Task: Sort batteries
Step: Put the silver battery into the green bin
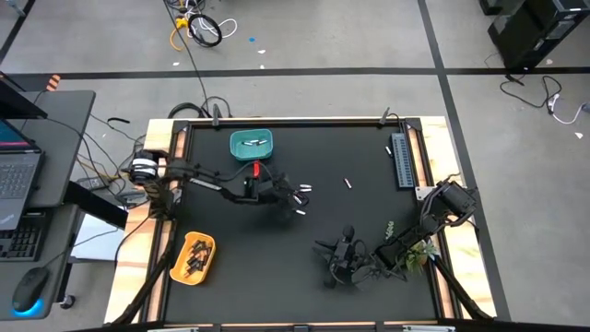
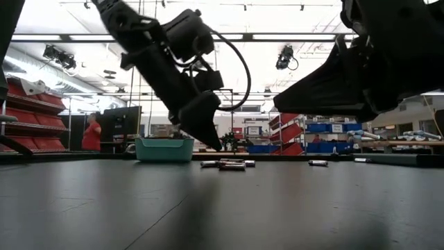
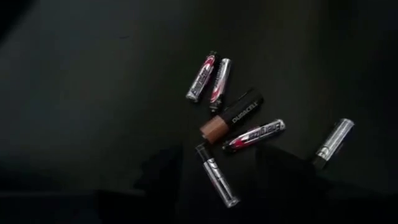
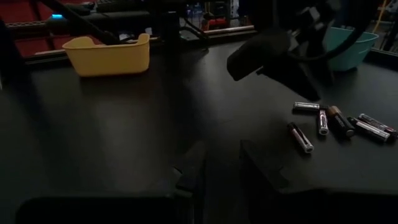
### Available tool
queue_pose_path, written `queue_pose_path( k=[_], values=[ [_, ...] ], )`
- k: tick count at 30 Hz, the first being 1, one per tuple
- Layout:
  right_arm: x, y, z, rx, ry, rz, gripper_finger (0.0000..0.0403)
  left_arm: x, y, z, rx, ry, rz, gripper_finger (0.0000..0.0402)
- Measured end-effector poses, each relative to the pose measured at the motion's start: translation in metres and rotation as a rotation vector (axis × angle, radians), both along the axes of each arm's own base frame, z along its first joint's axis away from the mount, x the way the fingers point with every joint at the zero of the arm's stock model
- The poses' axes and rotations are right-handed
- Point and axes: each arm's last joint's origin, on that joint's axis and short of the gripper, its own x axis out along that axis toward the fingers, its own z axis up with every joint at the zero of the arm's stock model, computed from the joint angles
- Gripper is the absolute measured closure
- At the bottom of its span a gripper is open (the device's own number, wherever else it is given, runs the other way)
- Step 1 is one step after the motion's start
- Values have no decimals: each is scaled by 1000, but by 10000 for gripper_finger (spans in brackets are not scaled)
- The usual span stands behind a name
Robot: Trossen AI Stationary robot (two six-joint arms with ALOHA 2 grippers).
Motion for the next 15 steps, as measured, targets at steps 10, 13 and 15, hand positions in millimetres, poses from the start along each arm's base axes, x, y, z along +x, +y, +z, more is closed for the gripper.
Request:
queue_pose_path(
  k=[10,13,15],
  values=[
    [0,0,-1,-7,9,0,320,-20,1,-26,-15,-139,106,184],
    [0,0,-1,-8,9,-1,320,-25,-1,-31,-32,-188,123,184],
    [0,0,-1,-10,10,0,320,-29,-3,-34,-39,-226,130,184]
  ],
)
